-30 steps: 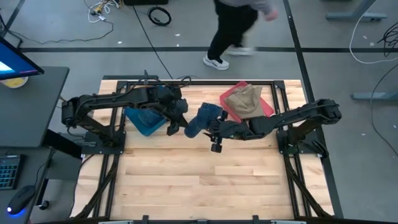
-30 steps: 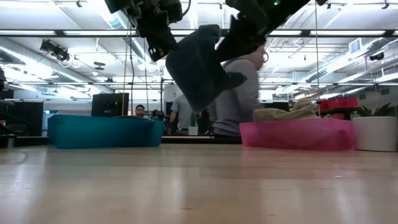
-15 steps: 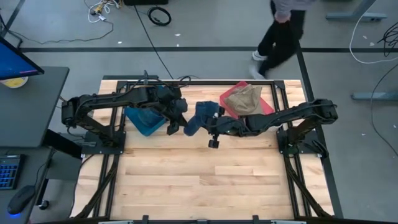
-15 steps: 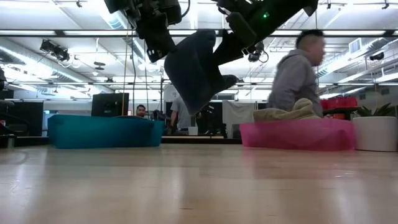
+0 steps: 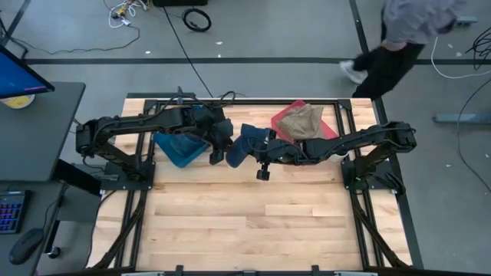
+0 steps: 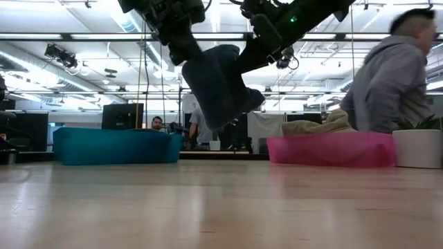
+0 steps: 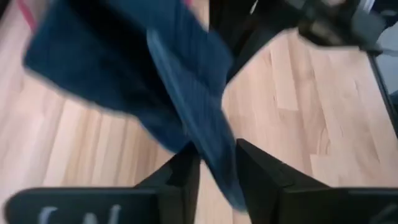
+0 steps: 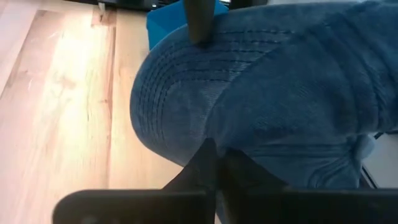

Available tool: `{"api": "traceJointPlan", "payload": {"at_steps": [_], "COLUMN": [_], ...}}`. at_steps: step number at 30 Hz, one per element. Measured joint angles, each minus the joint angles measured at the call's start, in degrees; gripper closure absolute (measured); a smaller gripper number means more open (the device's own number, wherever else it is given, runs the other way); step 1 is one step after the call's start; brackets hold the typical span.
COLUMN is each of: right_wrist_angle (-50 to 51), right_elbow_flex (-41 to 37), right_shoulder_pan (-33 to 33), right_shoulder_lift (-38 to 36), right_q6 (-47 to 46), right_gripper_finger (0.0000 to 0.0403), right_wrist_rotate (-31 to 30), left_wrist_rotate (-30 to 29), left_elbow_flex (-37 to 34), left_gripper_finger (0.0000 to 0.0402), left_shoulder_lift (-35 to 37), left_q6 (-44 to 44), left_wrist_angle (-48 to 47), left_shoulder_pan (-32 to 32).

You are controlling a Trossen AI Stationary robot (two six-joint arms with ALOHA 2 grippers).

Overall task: Pick & Place hat
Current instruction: Put the blue cap into the blue bin

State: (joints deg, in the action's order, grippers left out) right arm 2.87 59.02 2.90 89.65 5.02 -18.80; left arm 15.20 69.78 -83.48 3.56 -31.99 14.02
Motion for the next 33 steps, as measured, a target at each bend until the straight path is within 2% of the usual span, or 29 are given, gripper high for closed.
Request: {"api": "traceJointPlan", "payload": {"at_steps": [5, 9, 13, 18, 21, 24, 29, 33], "right_wrist_angle": [-0.63, -1.37, -1.48, -3.17, -2.60, 0.66, 7.77, 8.68], "right_elbow_flex": [0.00, 0.00, 0.00, 0.00, 0.00, 0.00, 0.00, 0.00], "right_shoulder_pan": [0.02, -0.18, -0.63, -0.90, -0.94, -0.90, -0.90, -0.90], "right_shoulder_lift": [0.00, 0.00, 0.00, 0.00, -0.04, -0.04, -0.04, -0.04], "right_q6": [1.57, 1.54, 2.98, 4.54, 4.68, 4.49, 0.86, -1.42], "right_gripper_finger": [0.0400, 0.0401, 0.0395, 0.0369, 0.0352, 0.0334, 0.0296, 0.0267], "right_wrist_rotate": [0.02, -0.02, -0.07, -0.22, -0.20, -0.20, -0.18, -0.20], "left_wrist_rotate": [0.00, 0.00, 0.02, 0.20, 0.07, -0.01, 0.07, 0.07], "left_elbow_flex": [0.00, 0.00, 0.00, 0.00, 0.00, -0.02, -0.02, 0.02], "left_gripper_finger": [0.0247, 0.0235, 0.0273, 0.0380, 0.0386, 0.0388, 0.0389, 0.0385], "left_shoulder_lift": [0.00, -0.12, -0.13, -0.13, -0.13, 0.92, 7.01, 12.78], "left_q6": [0.37, 0.31, 0.17, -0.57, -4.53, -4.69, -4.67, -4.21], "left_wrist_angle": [6.04, 5.74, 5.45, 3.20, 1.98, -2.18, -10.83, -17.65], "left_shoulder_pan": [0.24, 0.33, -0.08, -0.09, 0.53, 1.33, 3.53, 6.40]}}
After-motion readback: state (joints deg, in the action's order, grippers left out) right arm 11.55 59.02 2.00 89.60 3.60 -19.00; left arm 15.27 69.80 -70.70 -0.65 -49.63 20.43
